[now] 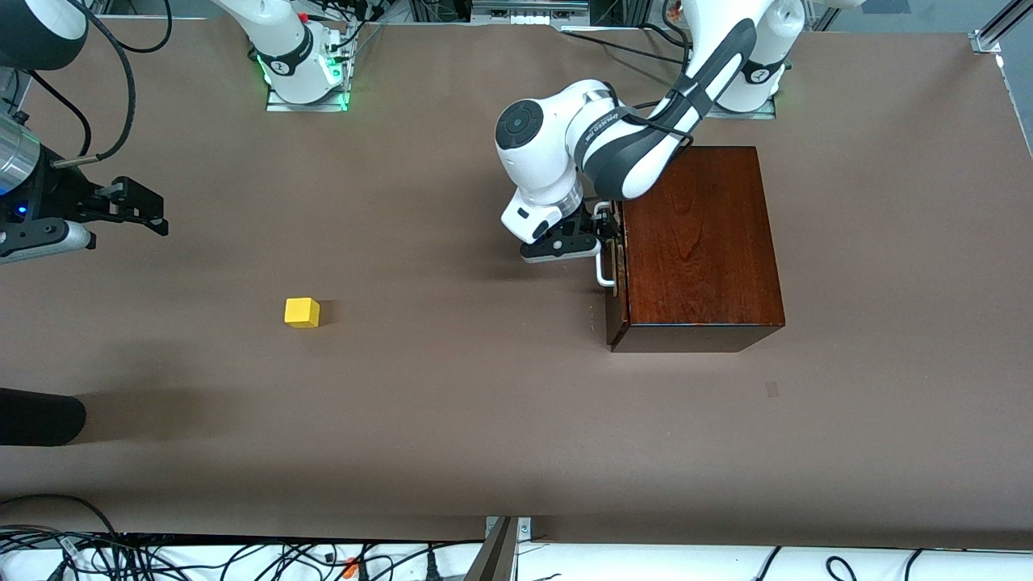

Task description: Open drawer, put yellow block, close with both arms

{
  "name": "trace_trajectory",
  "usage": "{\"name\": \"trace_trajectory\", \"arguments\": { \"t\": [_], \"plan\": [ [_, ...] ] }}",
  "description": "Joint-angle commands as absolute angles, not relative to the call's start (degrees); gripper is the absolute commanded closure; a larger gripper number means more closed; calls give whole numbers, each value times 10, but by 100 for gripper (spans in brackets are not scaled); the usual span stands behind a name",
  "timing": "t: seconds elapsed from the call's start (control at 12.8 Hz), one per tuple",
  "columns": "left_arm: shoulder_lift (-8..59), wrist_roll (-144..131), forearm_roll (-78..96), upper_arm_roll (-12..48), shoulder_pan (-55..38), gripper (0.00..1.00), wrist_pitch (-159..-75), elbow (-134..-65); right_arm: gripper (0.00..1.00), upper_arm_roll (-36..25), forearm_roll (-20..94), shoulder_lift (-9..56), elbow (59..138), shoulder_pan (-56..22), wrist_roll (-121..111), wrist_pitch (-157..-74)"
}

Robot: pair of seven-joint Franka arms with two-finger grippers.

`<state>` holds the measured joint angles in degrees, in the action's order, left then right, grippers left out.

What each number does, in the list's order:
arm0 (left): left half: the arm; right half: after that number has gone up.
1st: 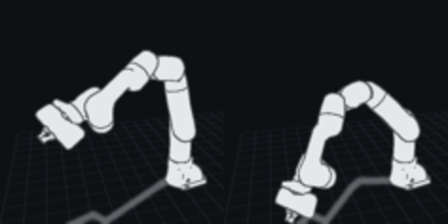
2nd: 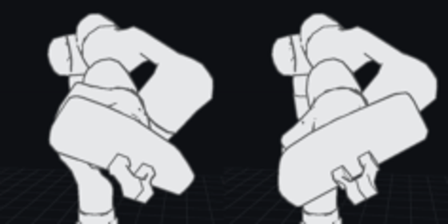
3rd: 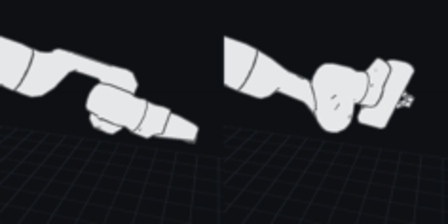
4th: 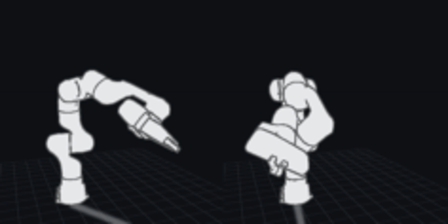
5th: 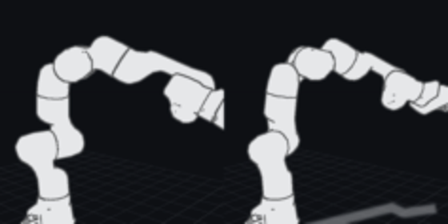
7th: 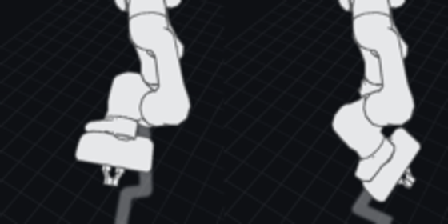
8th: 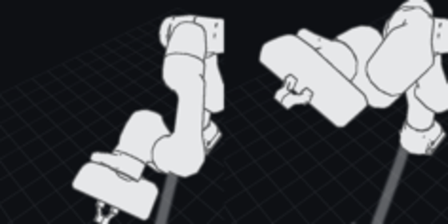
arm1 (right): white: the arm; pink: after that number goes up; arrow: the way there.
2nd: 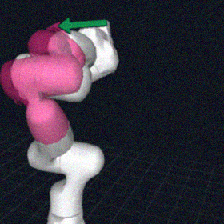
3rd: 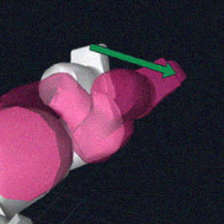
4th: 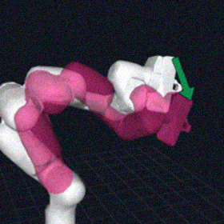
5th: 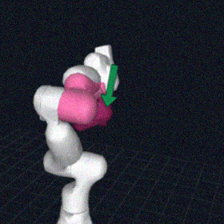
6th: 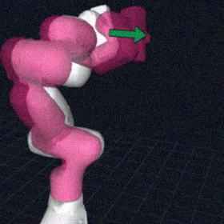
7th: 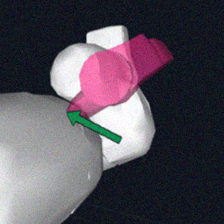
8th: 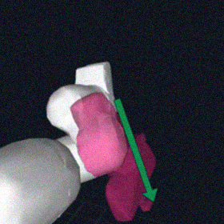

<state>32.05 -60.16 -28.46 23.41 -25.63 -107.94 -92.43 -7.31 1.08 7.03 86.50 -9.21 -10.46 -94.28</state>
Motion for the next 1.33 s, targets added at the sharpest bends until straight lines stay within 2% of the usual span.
{"name": "trace_trajectory", "arguments": {
  "t": [0.0,0.47,0.86,1.1,1.25],
  "plan": [
    [336,-605,-301,236,-258,0,-1065,-909,0,-74,19,75,853,-89,-118,-933],
    [356,-601,-301,236,-258,0,-1065,-909,0,-69,21,97,855,-95,-111,-974],
    [358,-604,-263,241,-261,0,-1068,-904,0,-69,22,151,854,-87,-119,-976],
    [368,-602,-230,242,-261,0,-1073,-897,0,-70,49,202,856,-72,-139,-1046],
    [381,-603,-221,243,-270,0,-1073,-871,0,-69,62,213,856,-76,-144,-1046]
  ]
}}
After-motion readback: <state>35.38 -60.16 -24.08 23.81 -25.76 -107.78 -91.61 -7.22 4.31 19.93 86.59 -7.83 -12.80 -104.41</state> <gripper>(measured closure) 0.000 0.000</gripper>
